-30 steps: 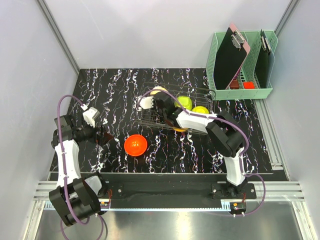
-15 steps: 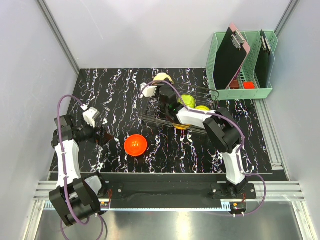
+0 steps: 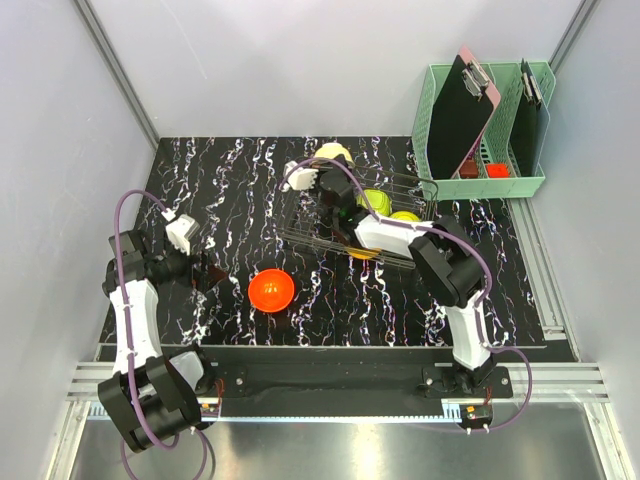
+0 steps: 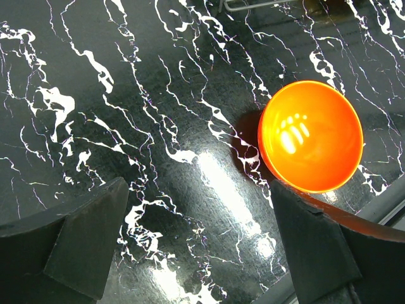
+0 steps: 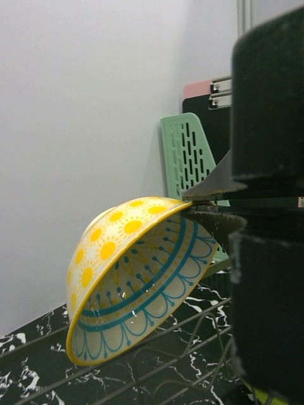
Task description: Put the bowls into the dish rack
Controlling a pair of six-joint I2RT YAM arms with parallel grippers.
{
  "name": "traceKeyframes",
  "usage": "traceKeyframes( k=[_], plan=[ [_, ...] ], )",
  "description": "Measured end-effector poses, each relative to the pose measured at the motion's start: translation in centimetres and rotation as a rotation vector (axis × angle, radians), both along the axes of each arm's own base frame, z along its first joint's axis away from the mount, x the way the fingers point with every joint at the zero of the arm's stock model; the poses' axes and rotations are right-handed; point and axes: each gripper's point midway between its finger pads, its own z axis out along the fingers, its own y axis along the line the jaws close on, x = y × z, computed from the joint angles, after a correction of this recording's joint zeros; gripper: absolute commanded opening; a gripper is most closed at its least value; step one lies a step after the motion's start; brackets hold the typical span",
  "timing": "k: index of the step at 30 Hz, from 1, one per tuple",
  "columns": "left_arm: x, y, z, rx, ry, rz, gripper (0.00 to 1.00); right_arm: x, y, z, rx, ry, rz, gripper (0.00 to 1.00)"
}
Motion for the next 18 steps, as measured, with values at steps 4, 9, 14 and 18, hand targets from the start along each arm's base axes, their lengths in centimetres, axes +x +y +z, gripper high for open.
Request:
traceKeyframes(
  k=[4,9,14,18],
  plan=[
    [0.0,-0.1,0.1,-0.004,-0.002,-0.003,0.99,-0.5,-1.0,0.9,0.018,-0.01,-0.035,0.0],
    [0.0,-0.2,0.1,-0.009,-0.005,-0.006,0.99,-1.2,-1.9,2.2,0.04,-0.025,-0.064,0.0],
    [0.0,-0.2,0.2,-0.009,-0.008,-0.007,0.99,-2.1,-2.3,2.3,0.064,-0.022,-0.076,0.0],
    [0.0,-0.2,0.3,-0.007,-0.011,-0.007,0.99,-2.9,-2.5,0.4,0.051,0.011,-0.083,0.0]
  ],
)
